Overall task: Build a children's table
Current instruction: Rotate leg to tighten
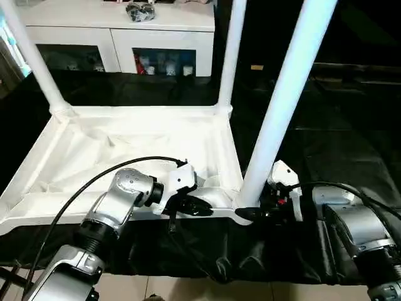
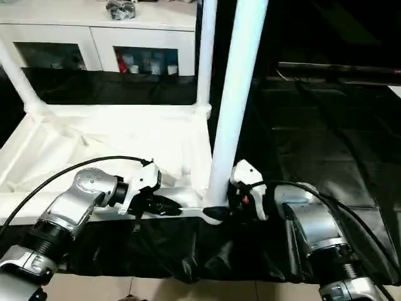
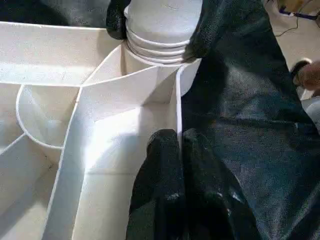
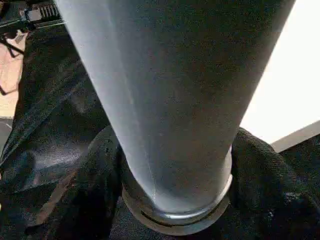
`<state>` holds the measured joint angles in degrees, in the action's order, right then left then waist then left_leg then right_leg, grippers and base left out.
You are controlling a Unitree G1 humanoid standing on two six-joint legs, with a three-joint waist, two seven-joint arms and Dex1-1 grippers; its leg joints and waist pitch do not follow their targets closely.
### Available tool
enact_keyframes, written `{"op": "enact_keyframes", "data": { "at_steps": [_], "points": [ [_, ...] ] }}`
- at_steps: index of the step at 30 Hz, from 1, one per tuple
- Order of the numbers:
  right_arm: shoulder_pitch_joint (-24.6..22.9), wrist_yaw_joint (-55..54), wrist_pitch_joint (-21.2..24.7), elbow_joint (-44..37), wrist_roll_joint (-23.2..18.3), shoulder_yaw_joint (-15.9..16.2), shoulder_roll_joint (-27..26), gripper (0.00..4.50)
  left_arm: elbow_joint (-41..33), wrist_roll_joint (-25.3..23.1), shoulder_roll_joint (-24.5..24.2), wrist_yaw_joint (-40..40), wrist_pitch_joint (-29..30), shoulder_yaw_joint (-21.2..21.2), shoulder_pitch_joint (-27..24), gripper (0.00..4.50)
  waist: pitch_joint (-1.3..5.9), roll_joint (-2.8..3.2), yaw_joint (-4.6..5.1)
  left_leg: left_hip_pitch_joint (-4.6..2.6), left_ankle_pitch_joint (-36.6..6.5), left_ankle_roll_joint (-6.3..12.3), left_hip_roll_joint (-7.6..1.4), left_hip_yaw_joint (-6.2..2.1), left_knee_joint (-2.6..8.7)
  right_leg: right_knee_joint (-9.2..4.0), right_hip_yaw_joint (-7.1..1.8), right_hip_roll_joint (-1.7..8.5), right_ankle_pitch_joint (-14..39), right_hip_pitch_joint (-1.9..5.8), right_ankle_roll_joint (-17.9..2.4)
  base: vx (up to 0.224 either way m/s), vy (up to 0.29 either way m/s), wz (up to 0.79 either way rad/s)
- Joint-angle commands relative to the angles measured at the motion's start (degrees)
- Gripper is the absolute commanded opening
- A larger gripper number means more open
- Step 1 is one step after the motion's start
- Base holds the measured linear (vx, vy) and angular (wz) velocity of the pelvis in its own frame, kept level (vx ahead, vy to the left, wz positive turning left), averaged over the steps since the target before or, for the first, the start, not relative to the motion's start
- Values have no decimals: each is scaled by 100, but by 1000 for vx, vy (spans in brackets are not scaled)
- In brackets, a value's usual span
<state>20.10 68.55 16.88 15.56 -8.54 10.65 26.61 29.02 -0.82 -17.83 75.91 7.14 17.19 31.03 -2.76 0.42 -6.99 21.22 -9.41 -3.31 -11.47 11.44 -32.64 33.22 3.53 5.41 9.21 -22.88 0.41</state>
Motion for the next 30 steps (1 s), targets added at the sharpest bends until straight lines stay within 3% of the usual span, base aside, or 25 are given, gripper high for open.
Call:
{"op": "enact_keyframes", "data": {
  "at_steps": [1, 7, 11, 12, 15, 16, 18, 20, 21, 22, 24, 27, 28, 29, 30],
  "points": [
    [-116, 281, 46, -279, -114, 385, -134, 273, -70, 150, 215, -1, -109, 171, 143, 0, 375, -53, 12, -104, -1383, 197, -204, -72, 353, -314, -204, 288, 1369, 229, -1280, 0, 0, 0],
    [-186, -347, 31, -165, -17, 222, -396, 271, 34, 55, 490, -546, -17, 59, 155, 0, 365, -44, -3, -108, -1455, 175, -200, -75, 359, -331, -201, 289, 1466, 228, -1267, 0, 0, 0],
    [3, -1825, 25, 402, 235, -136, -1075, 270, 100, -70, 911, -1374, 131, -38, 223, 0, 328, -63, 108, -134, -1887, -51, -161, -113, 390, -451, -176, 318, 2506, 193, -974, 0, 0, 0],
    [47, -2105, 61, 501, 260, -200, -1235, 270, 108, -102, 1010, -1562, 158, -56, 237, 0, 317, -118, 143, -137, -1977, -70, -153, -120, 393, -493, -164, 317, 2787, 181, -855, 0, 0, 0],
    [183, -2788, 141, 723, 284, -357, -1689, 270, 71, -155, 1255, -1964, 313, -85, 256, 0, 299, -94, 229, -138, -2113, -82, -143, -148, 401, -550, -143, 320, 3168, 150, -681, 0, 0, 0],
    [225, -2956, 159, 773, 280, -398, -1816, 270, 52, -172, 1322, -2092, 344, -100, 255, 0, 310, -91, 250, -118, -2085, -83, -140, -169, 410, -553, -130, 327, 3216, 175, -618, 0, 0, 0],
    [398, -3490, 173, 864, 247, -466, -2353, 270, -168, -177, 1599, -2343, 534, -52, 146, 0, 304, -97, 275, -121, -2123, -88, -140, -169, 416, -566, -127, 320, 3229, 150, -582, 0, 0, 0],
    [430, -3536, 151, 871, 243, -453, -2461, 270, -220, -175, 1649, -2344, 563, -26, 110, 0, 311, -94, 297, -122, -2136, -77, -133, -171, 415, -570, -130, 320, 3178, 148, -590, 0, 0, 0],
    [439, -3524, 140, 863, 237, -440, -2506, 326, -247, -178, 1666, -2323, 566, -2, 87, 0, 313, -91, 306, -120, -2119, -47, -139, -164, 416, -563, -140, 311, 3076, 144, -604, 0, 0, 0],
    [446, -3516, 110, 867, 222, -457, -2550, 340, -262, -196, 1681, -2333, 569, 18, 67, 0, 313, -89, 310, -118, -2115, -32, -140, -160, 416, -558, -146, 305, 3012, 142, -621, 0, 0, 0],
    [439, -3419, 91, 815, 195, -470, -2531, 340, -314, -246, 1655, -2293, 574, 108, 34, 0, 321, -75, 315, -109, -2059, 6, -149, -153, 420, -533, -160, 302, 2774, 144, -702, 0, 0, 0],
    [415, -3285, 124, 732, 187, -474, -2365, 385, -364, -239, 1569, -2201, 536, 128, 15, 0, 334, -71, 302, -109, -1929, 20, -156, -131, 417, -486, -182, 286, 2373, 152, -828, 0, 0, 0],
    [407, -3227, 105, 724, 207, -456, -2298, 388, -374, -228, 1540, -2161, 526, 128, 12, 0, 341, -21, 283, -111, -1896, 14, -156, -134, 415, -469, -187, 289, 2259, 157, -868, 0, 0, 0],
    [372, -3037, 82, 665, 255, -413, -2131, 393, -411, -220, 1449, -2067, 518, 122, -6, 0, 345, -46, 280, -100, -1839, 35, -157, -120, 410, -455, -190, 279, 2065, 169, -926, 0, 0, 0],
    [348, -2911, 77, 616, 277, -384, -2012, 412, -435, -216, 1395, -2013, 510, 118, -16, 0, 352, -34, 257, -102, -1773, 50, -161, -115, 403, -430, -191, 270, 1882, 188, -976, 0, 0, 0]
  ]
}}
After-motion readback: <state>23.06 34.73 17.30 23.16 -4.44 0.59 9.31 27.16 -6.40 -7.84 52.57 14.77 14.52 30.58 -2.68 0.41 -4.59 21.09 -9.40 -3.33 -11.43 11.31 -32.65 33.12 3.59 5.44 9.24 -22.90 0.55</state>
